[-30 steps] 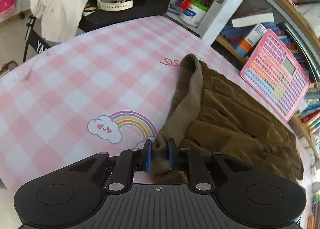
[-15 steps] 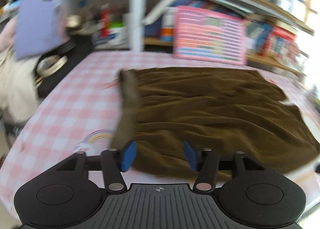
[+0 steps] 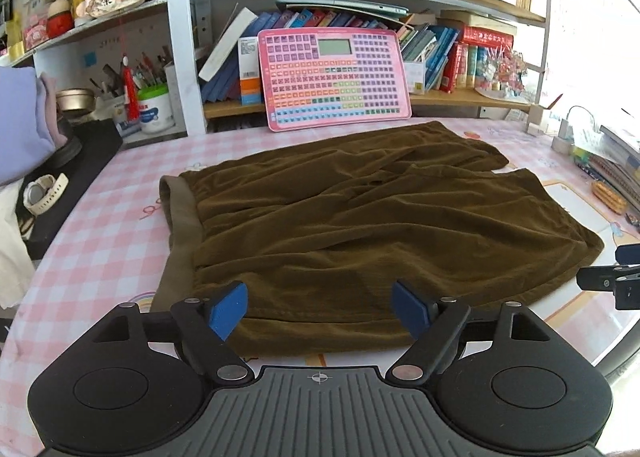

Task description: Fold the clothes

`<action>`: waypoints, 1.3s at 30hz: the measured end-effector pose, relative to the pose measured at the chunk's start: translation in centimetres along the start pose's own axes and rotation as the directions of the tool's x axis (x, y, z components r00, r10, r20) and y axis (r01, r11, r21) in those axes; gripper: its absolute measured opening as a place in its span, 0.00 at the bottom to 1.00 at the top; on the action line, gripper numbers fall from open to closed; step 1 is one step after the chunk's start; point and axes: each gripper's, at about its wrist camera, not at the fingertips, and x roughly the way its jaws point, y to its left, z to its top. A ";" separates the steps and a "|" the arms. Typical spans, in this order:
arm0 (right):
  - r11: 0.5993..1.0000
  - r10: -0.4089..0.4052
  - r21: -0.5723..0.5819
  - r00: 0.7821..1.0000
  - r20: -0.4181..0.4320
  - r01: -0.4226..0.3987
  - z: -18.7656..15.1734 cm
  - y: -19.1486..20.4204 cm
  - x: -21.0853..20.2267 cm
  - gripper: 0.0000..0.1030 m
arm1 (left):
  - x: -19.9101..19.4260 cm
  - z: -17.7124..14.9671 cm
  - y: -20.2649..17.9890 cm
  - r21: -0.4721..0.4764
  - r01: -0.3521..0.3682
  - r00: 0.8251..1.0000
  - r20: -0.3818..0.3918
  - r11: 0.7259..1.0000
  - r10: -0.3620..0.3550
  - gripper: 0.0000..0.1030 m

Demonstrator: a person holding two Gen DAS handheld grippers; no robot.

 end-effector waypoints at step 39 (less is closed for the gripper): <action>0.941 0.308 -0.142 0.951 -0.017 -0.308 14.1 -13.3 13.5 0.77 | 8.8 9.3 -2.1 -0.081 -0.230 0.971 -0.089 0.970 0.223 0.88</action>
